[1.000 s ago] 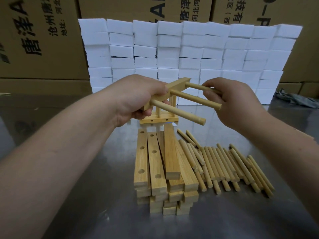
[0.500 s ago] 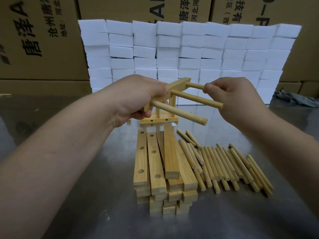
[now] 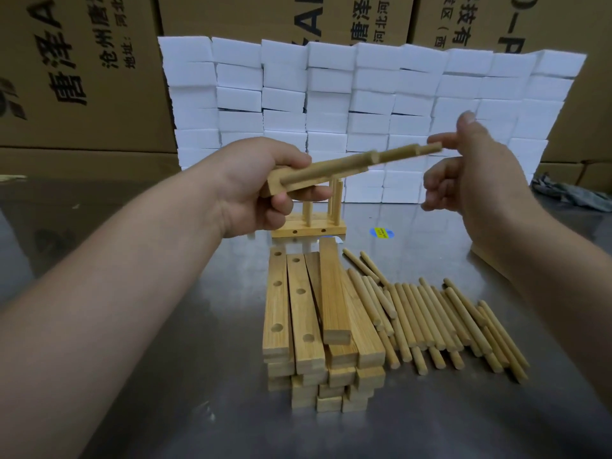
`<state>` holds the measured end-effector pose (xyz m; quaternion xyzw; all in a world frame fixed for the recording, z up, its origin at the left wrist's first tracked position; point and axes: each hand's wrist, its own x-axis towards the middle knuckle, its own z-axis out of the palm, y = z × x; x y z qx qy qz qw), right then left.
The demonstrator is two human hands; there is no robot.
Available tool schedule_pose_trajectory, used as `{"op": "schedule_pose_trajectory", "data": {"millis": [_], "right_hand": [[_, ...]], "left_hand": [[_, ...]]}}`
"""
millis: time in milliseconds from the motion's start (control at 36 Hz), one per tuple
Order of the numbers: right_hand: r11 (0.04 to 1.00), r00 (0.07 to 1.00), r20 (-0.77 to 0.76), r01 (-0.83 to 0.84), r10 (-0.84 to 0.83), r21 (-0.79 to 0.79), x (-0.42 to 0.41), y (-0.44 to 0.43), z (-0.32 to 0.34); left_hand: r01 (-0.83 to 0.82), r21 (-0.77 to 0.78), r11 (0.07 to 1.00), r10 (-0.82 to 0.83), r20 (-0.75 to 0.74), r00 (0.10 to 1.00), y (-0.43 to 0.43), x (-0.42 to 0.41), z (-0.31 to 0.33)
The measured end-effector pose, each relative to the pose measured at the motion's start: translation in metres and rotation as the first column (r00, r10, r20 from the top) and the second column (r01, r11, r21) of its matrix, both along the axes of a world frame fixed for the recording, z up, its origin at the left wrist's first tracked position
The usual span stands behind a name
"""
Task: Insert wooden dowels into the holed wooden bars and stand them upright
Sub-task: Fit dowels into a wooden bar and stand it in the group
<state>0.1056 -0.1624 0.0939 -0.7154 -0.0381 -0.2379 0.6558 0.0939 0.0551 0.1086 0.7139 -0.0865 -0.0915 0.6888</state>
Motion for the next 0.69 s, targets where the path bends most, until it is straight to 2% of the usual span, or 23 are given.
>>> {"op": "schedule_pose_trajectory", "data": {"millis": [111,250,361,472,694], "right_hand": [[1.000,0.998,-0.059,0.001,0.000,0.015,0.008,0.001,-0.003],[0.964,0.996,-0.078,-0.049,0.030,-0.260,0.009,0.001,-0.018],[0.915,0.980,-0.105,-0.195,0.169,-0.352,0.005,0.002,-0.022],[0.850,0.976,-0.072,-0.213,0.204,-0.481,0.000,0.006,-0.023],[0.898,0.939,0.096,-0.283,0.332,-0.338,0.000,0.007,-0.025]], "left_hand": [[0.039,-0.058,0.998,-0.041,-0.042,0.998,0.005,0.003,0.000],[0.154,-0.107,0.982,-0.167,-0.124,0.978,0.009,0.005,-0.001],[0.253,-0.131,0.959,-0.273,-0.170,0.947,0.008,0.005,-0.003],[0.331,-0.164,0.929,-0.360,-0.195,0.912,0.008,0.006,-0.005],[0.344,-0.260,0.902,-0.402,-0.219,0.889,0.012,0.010,-0.005]]}}
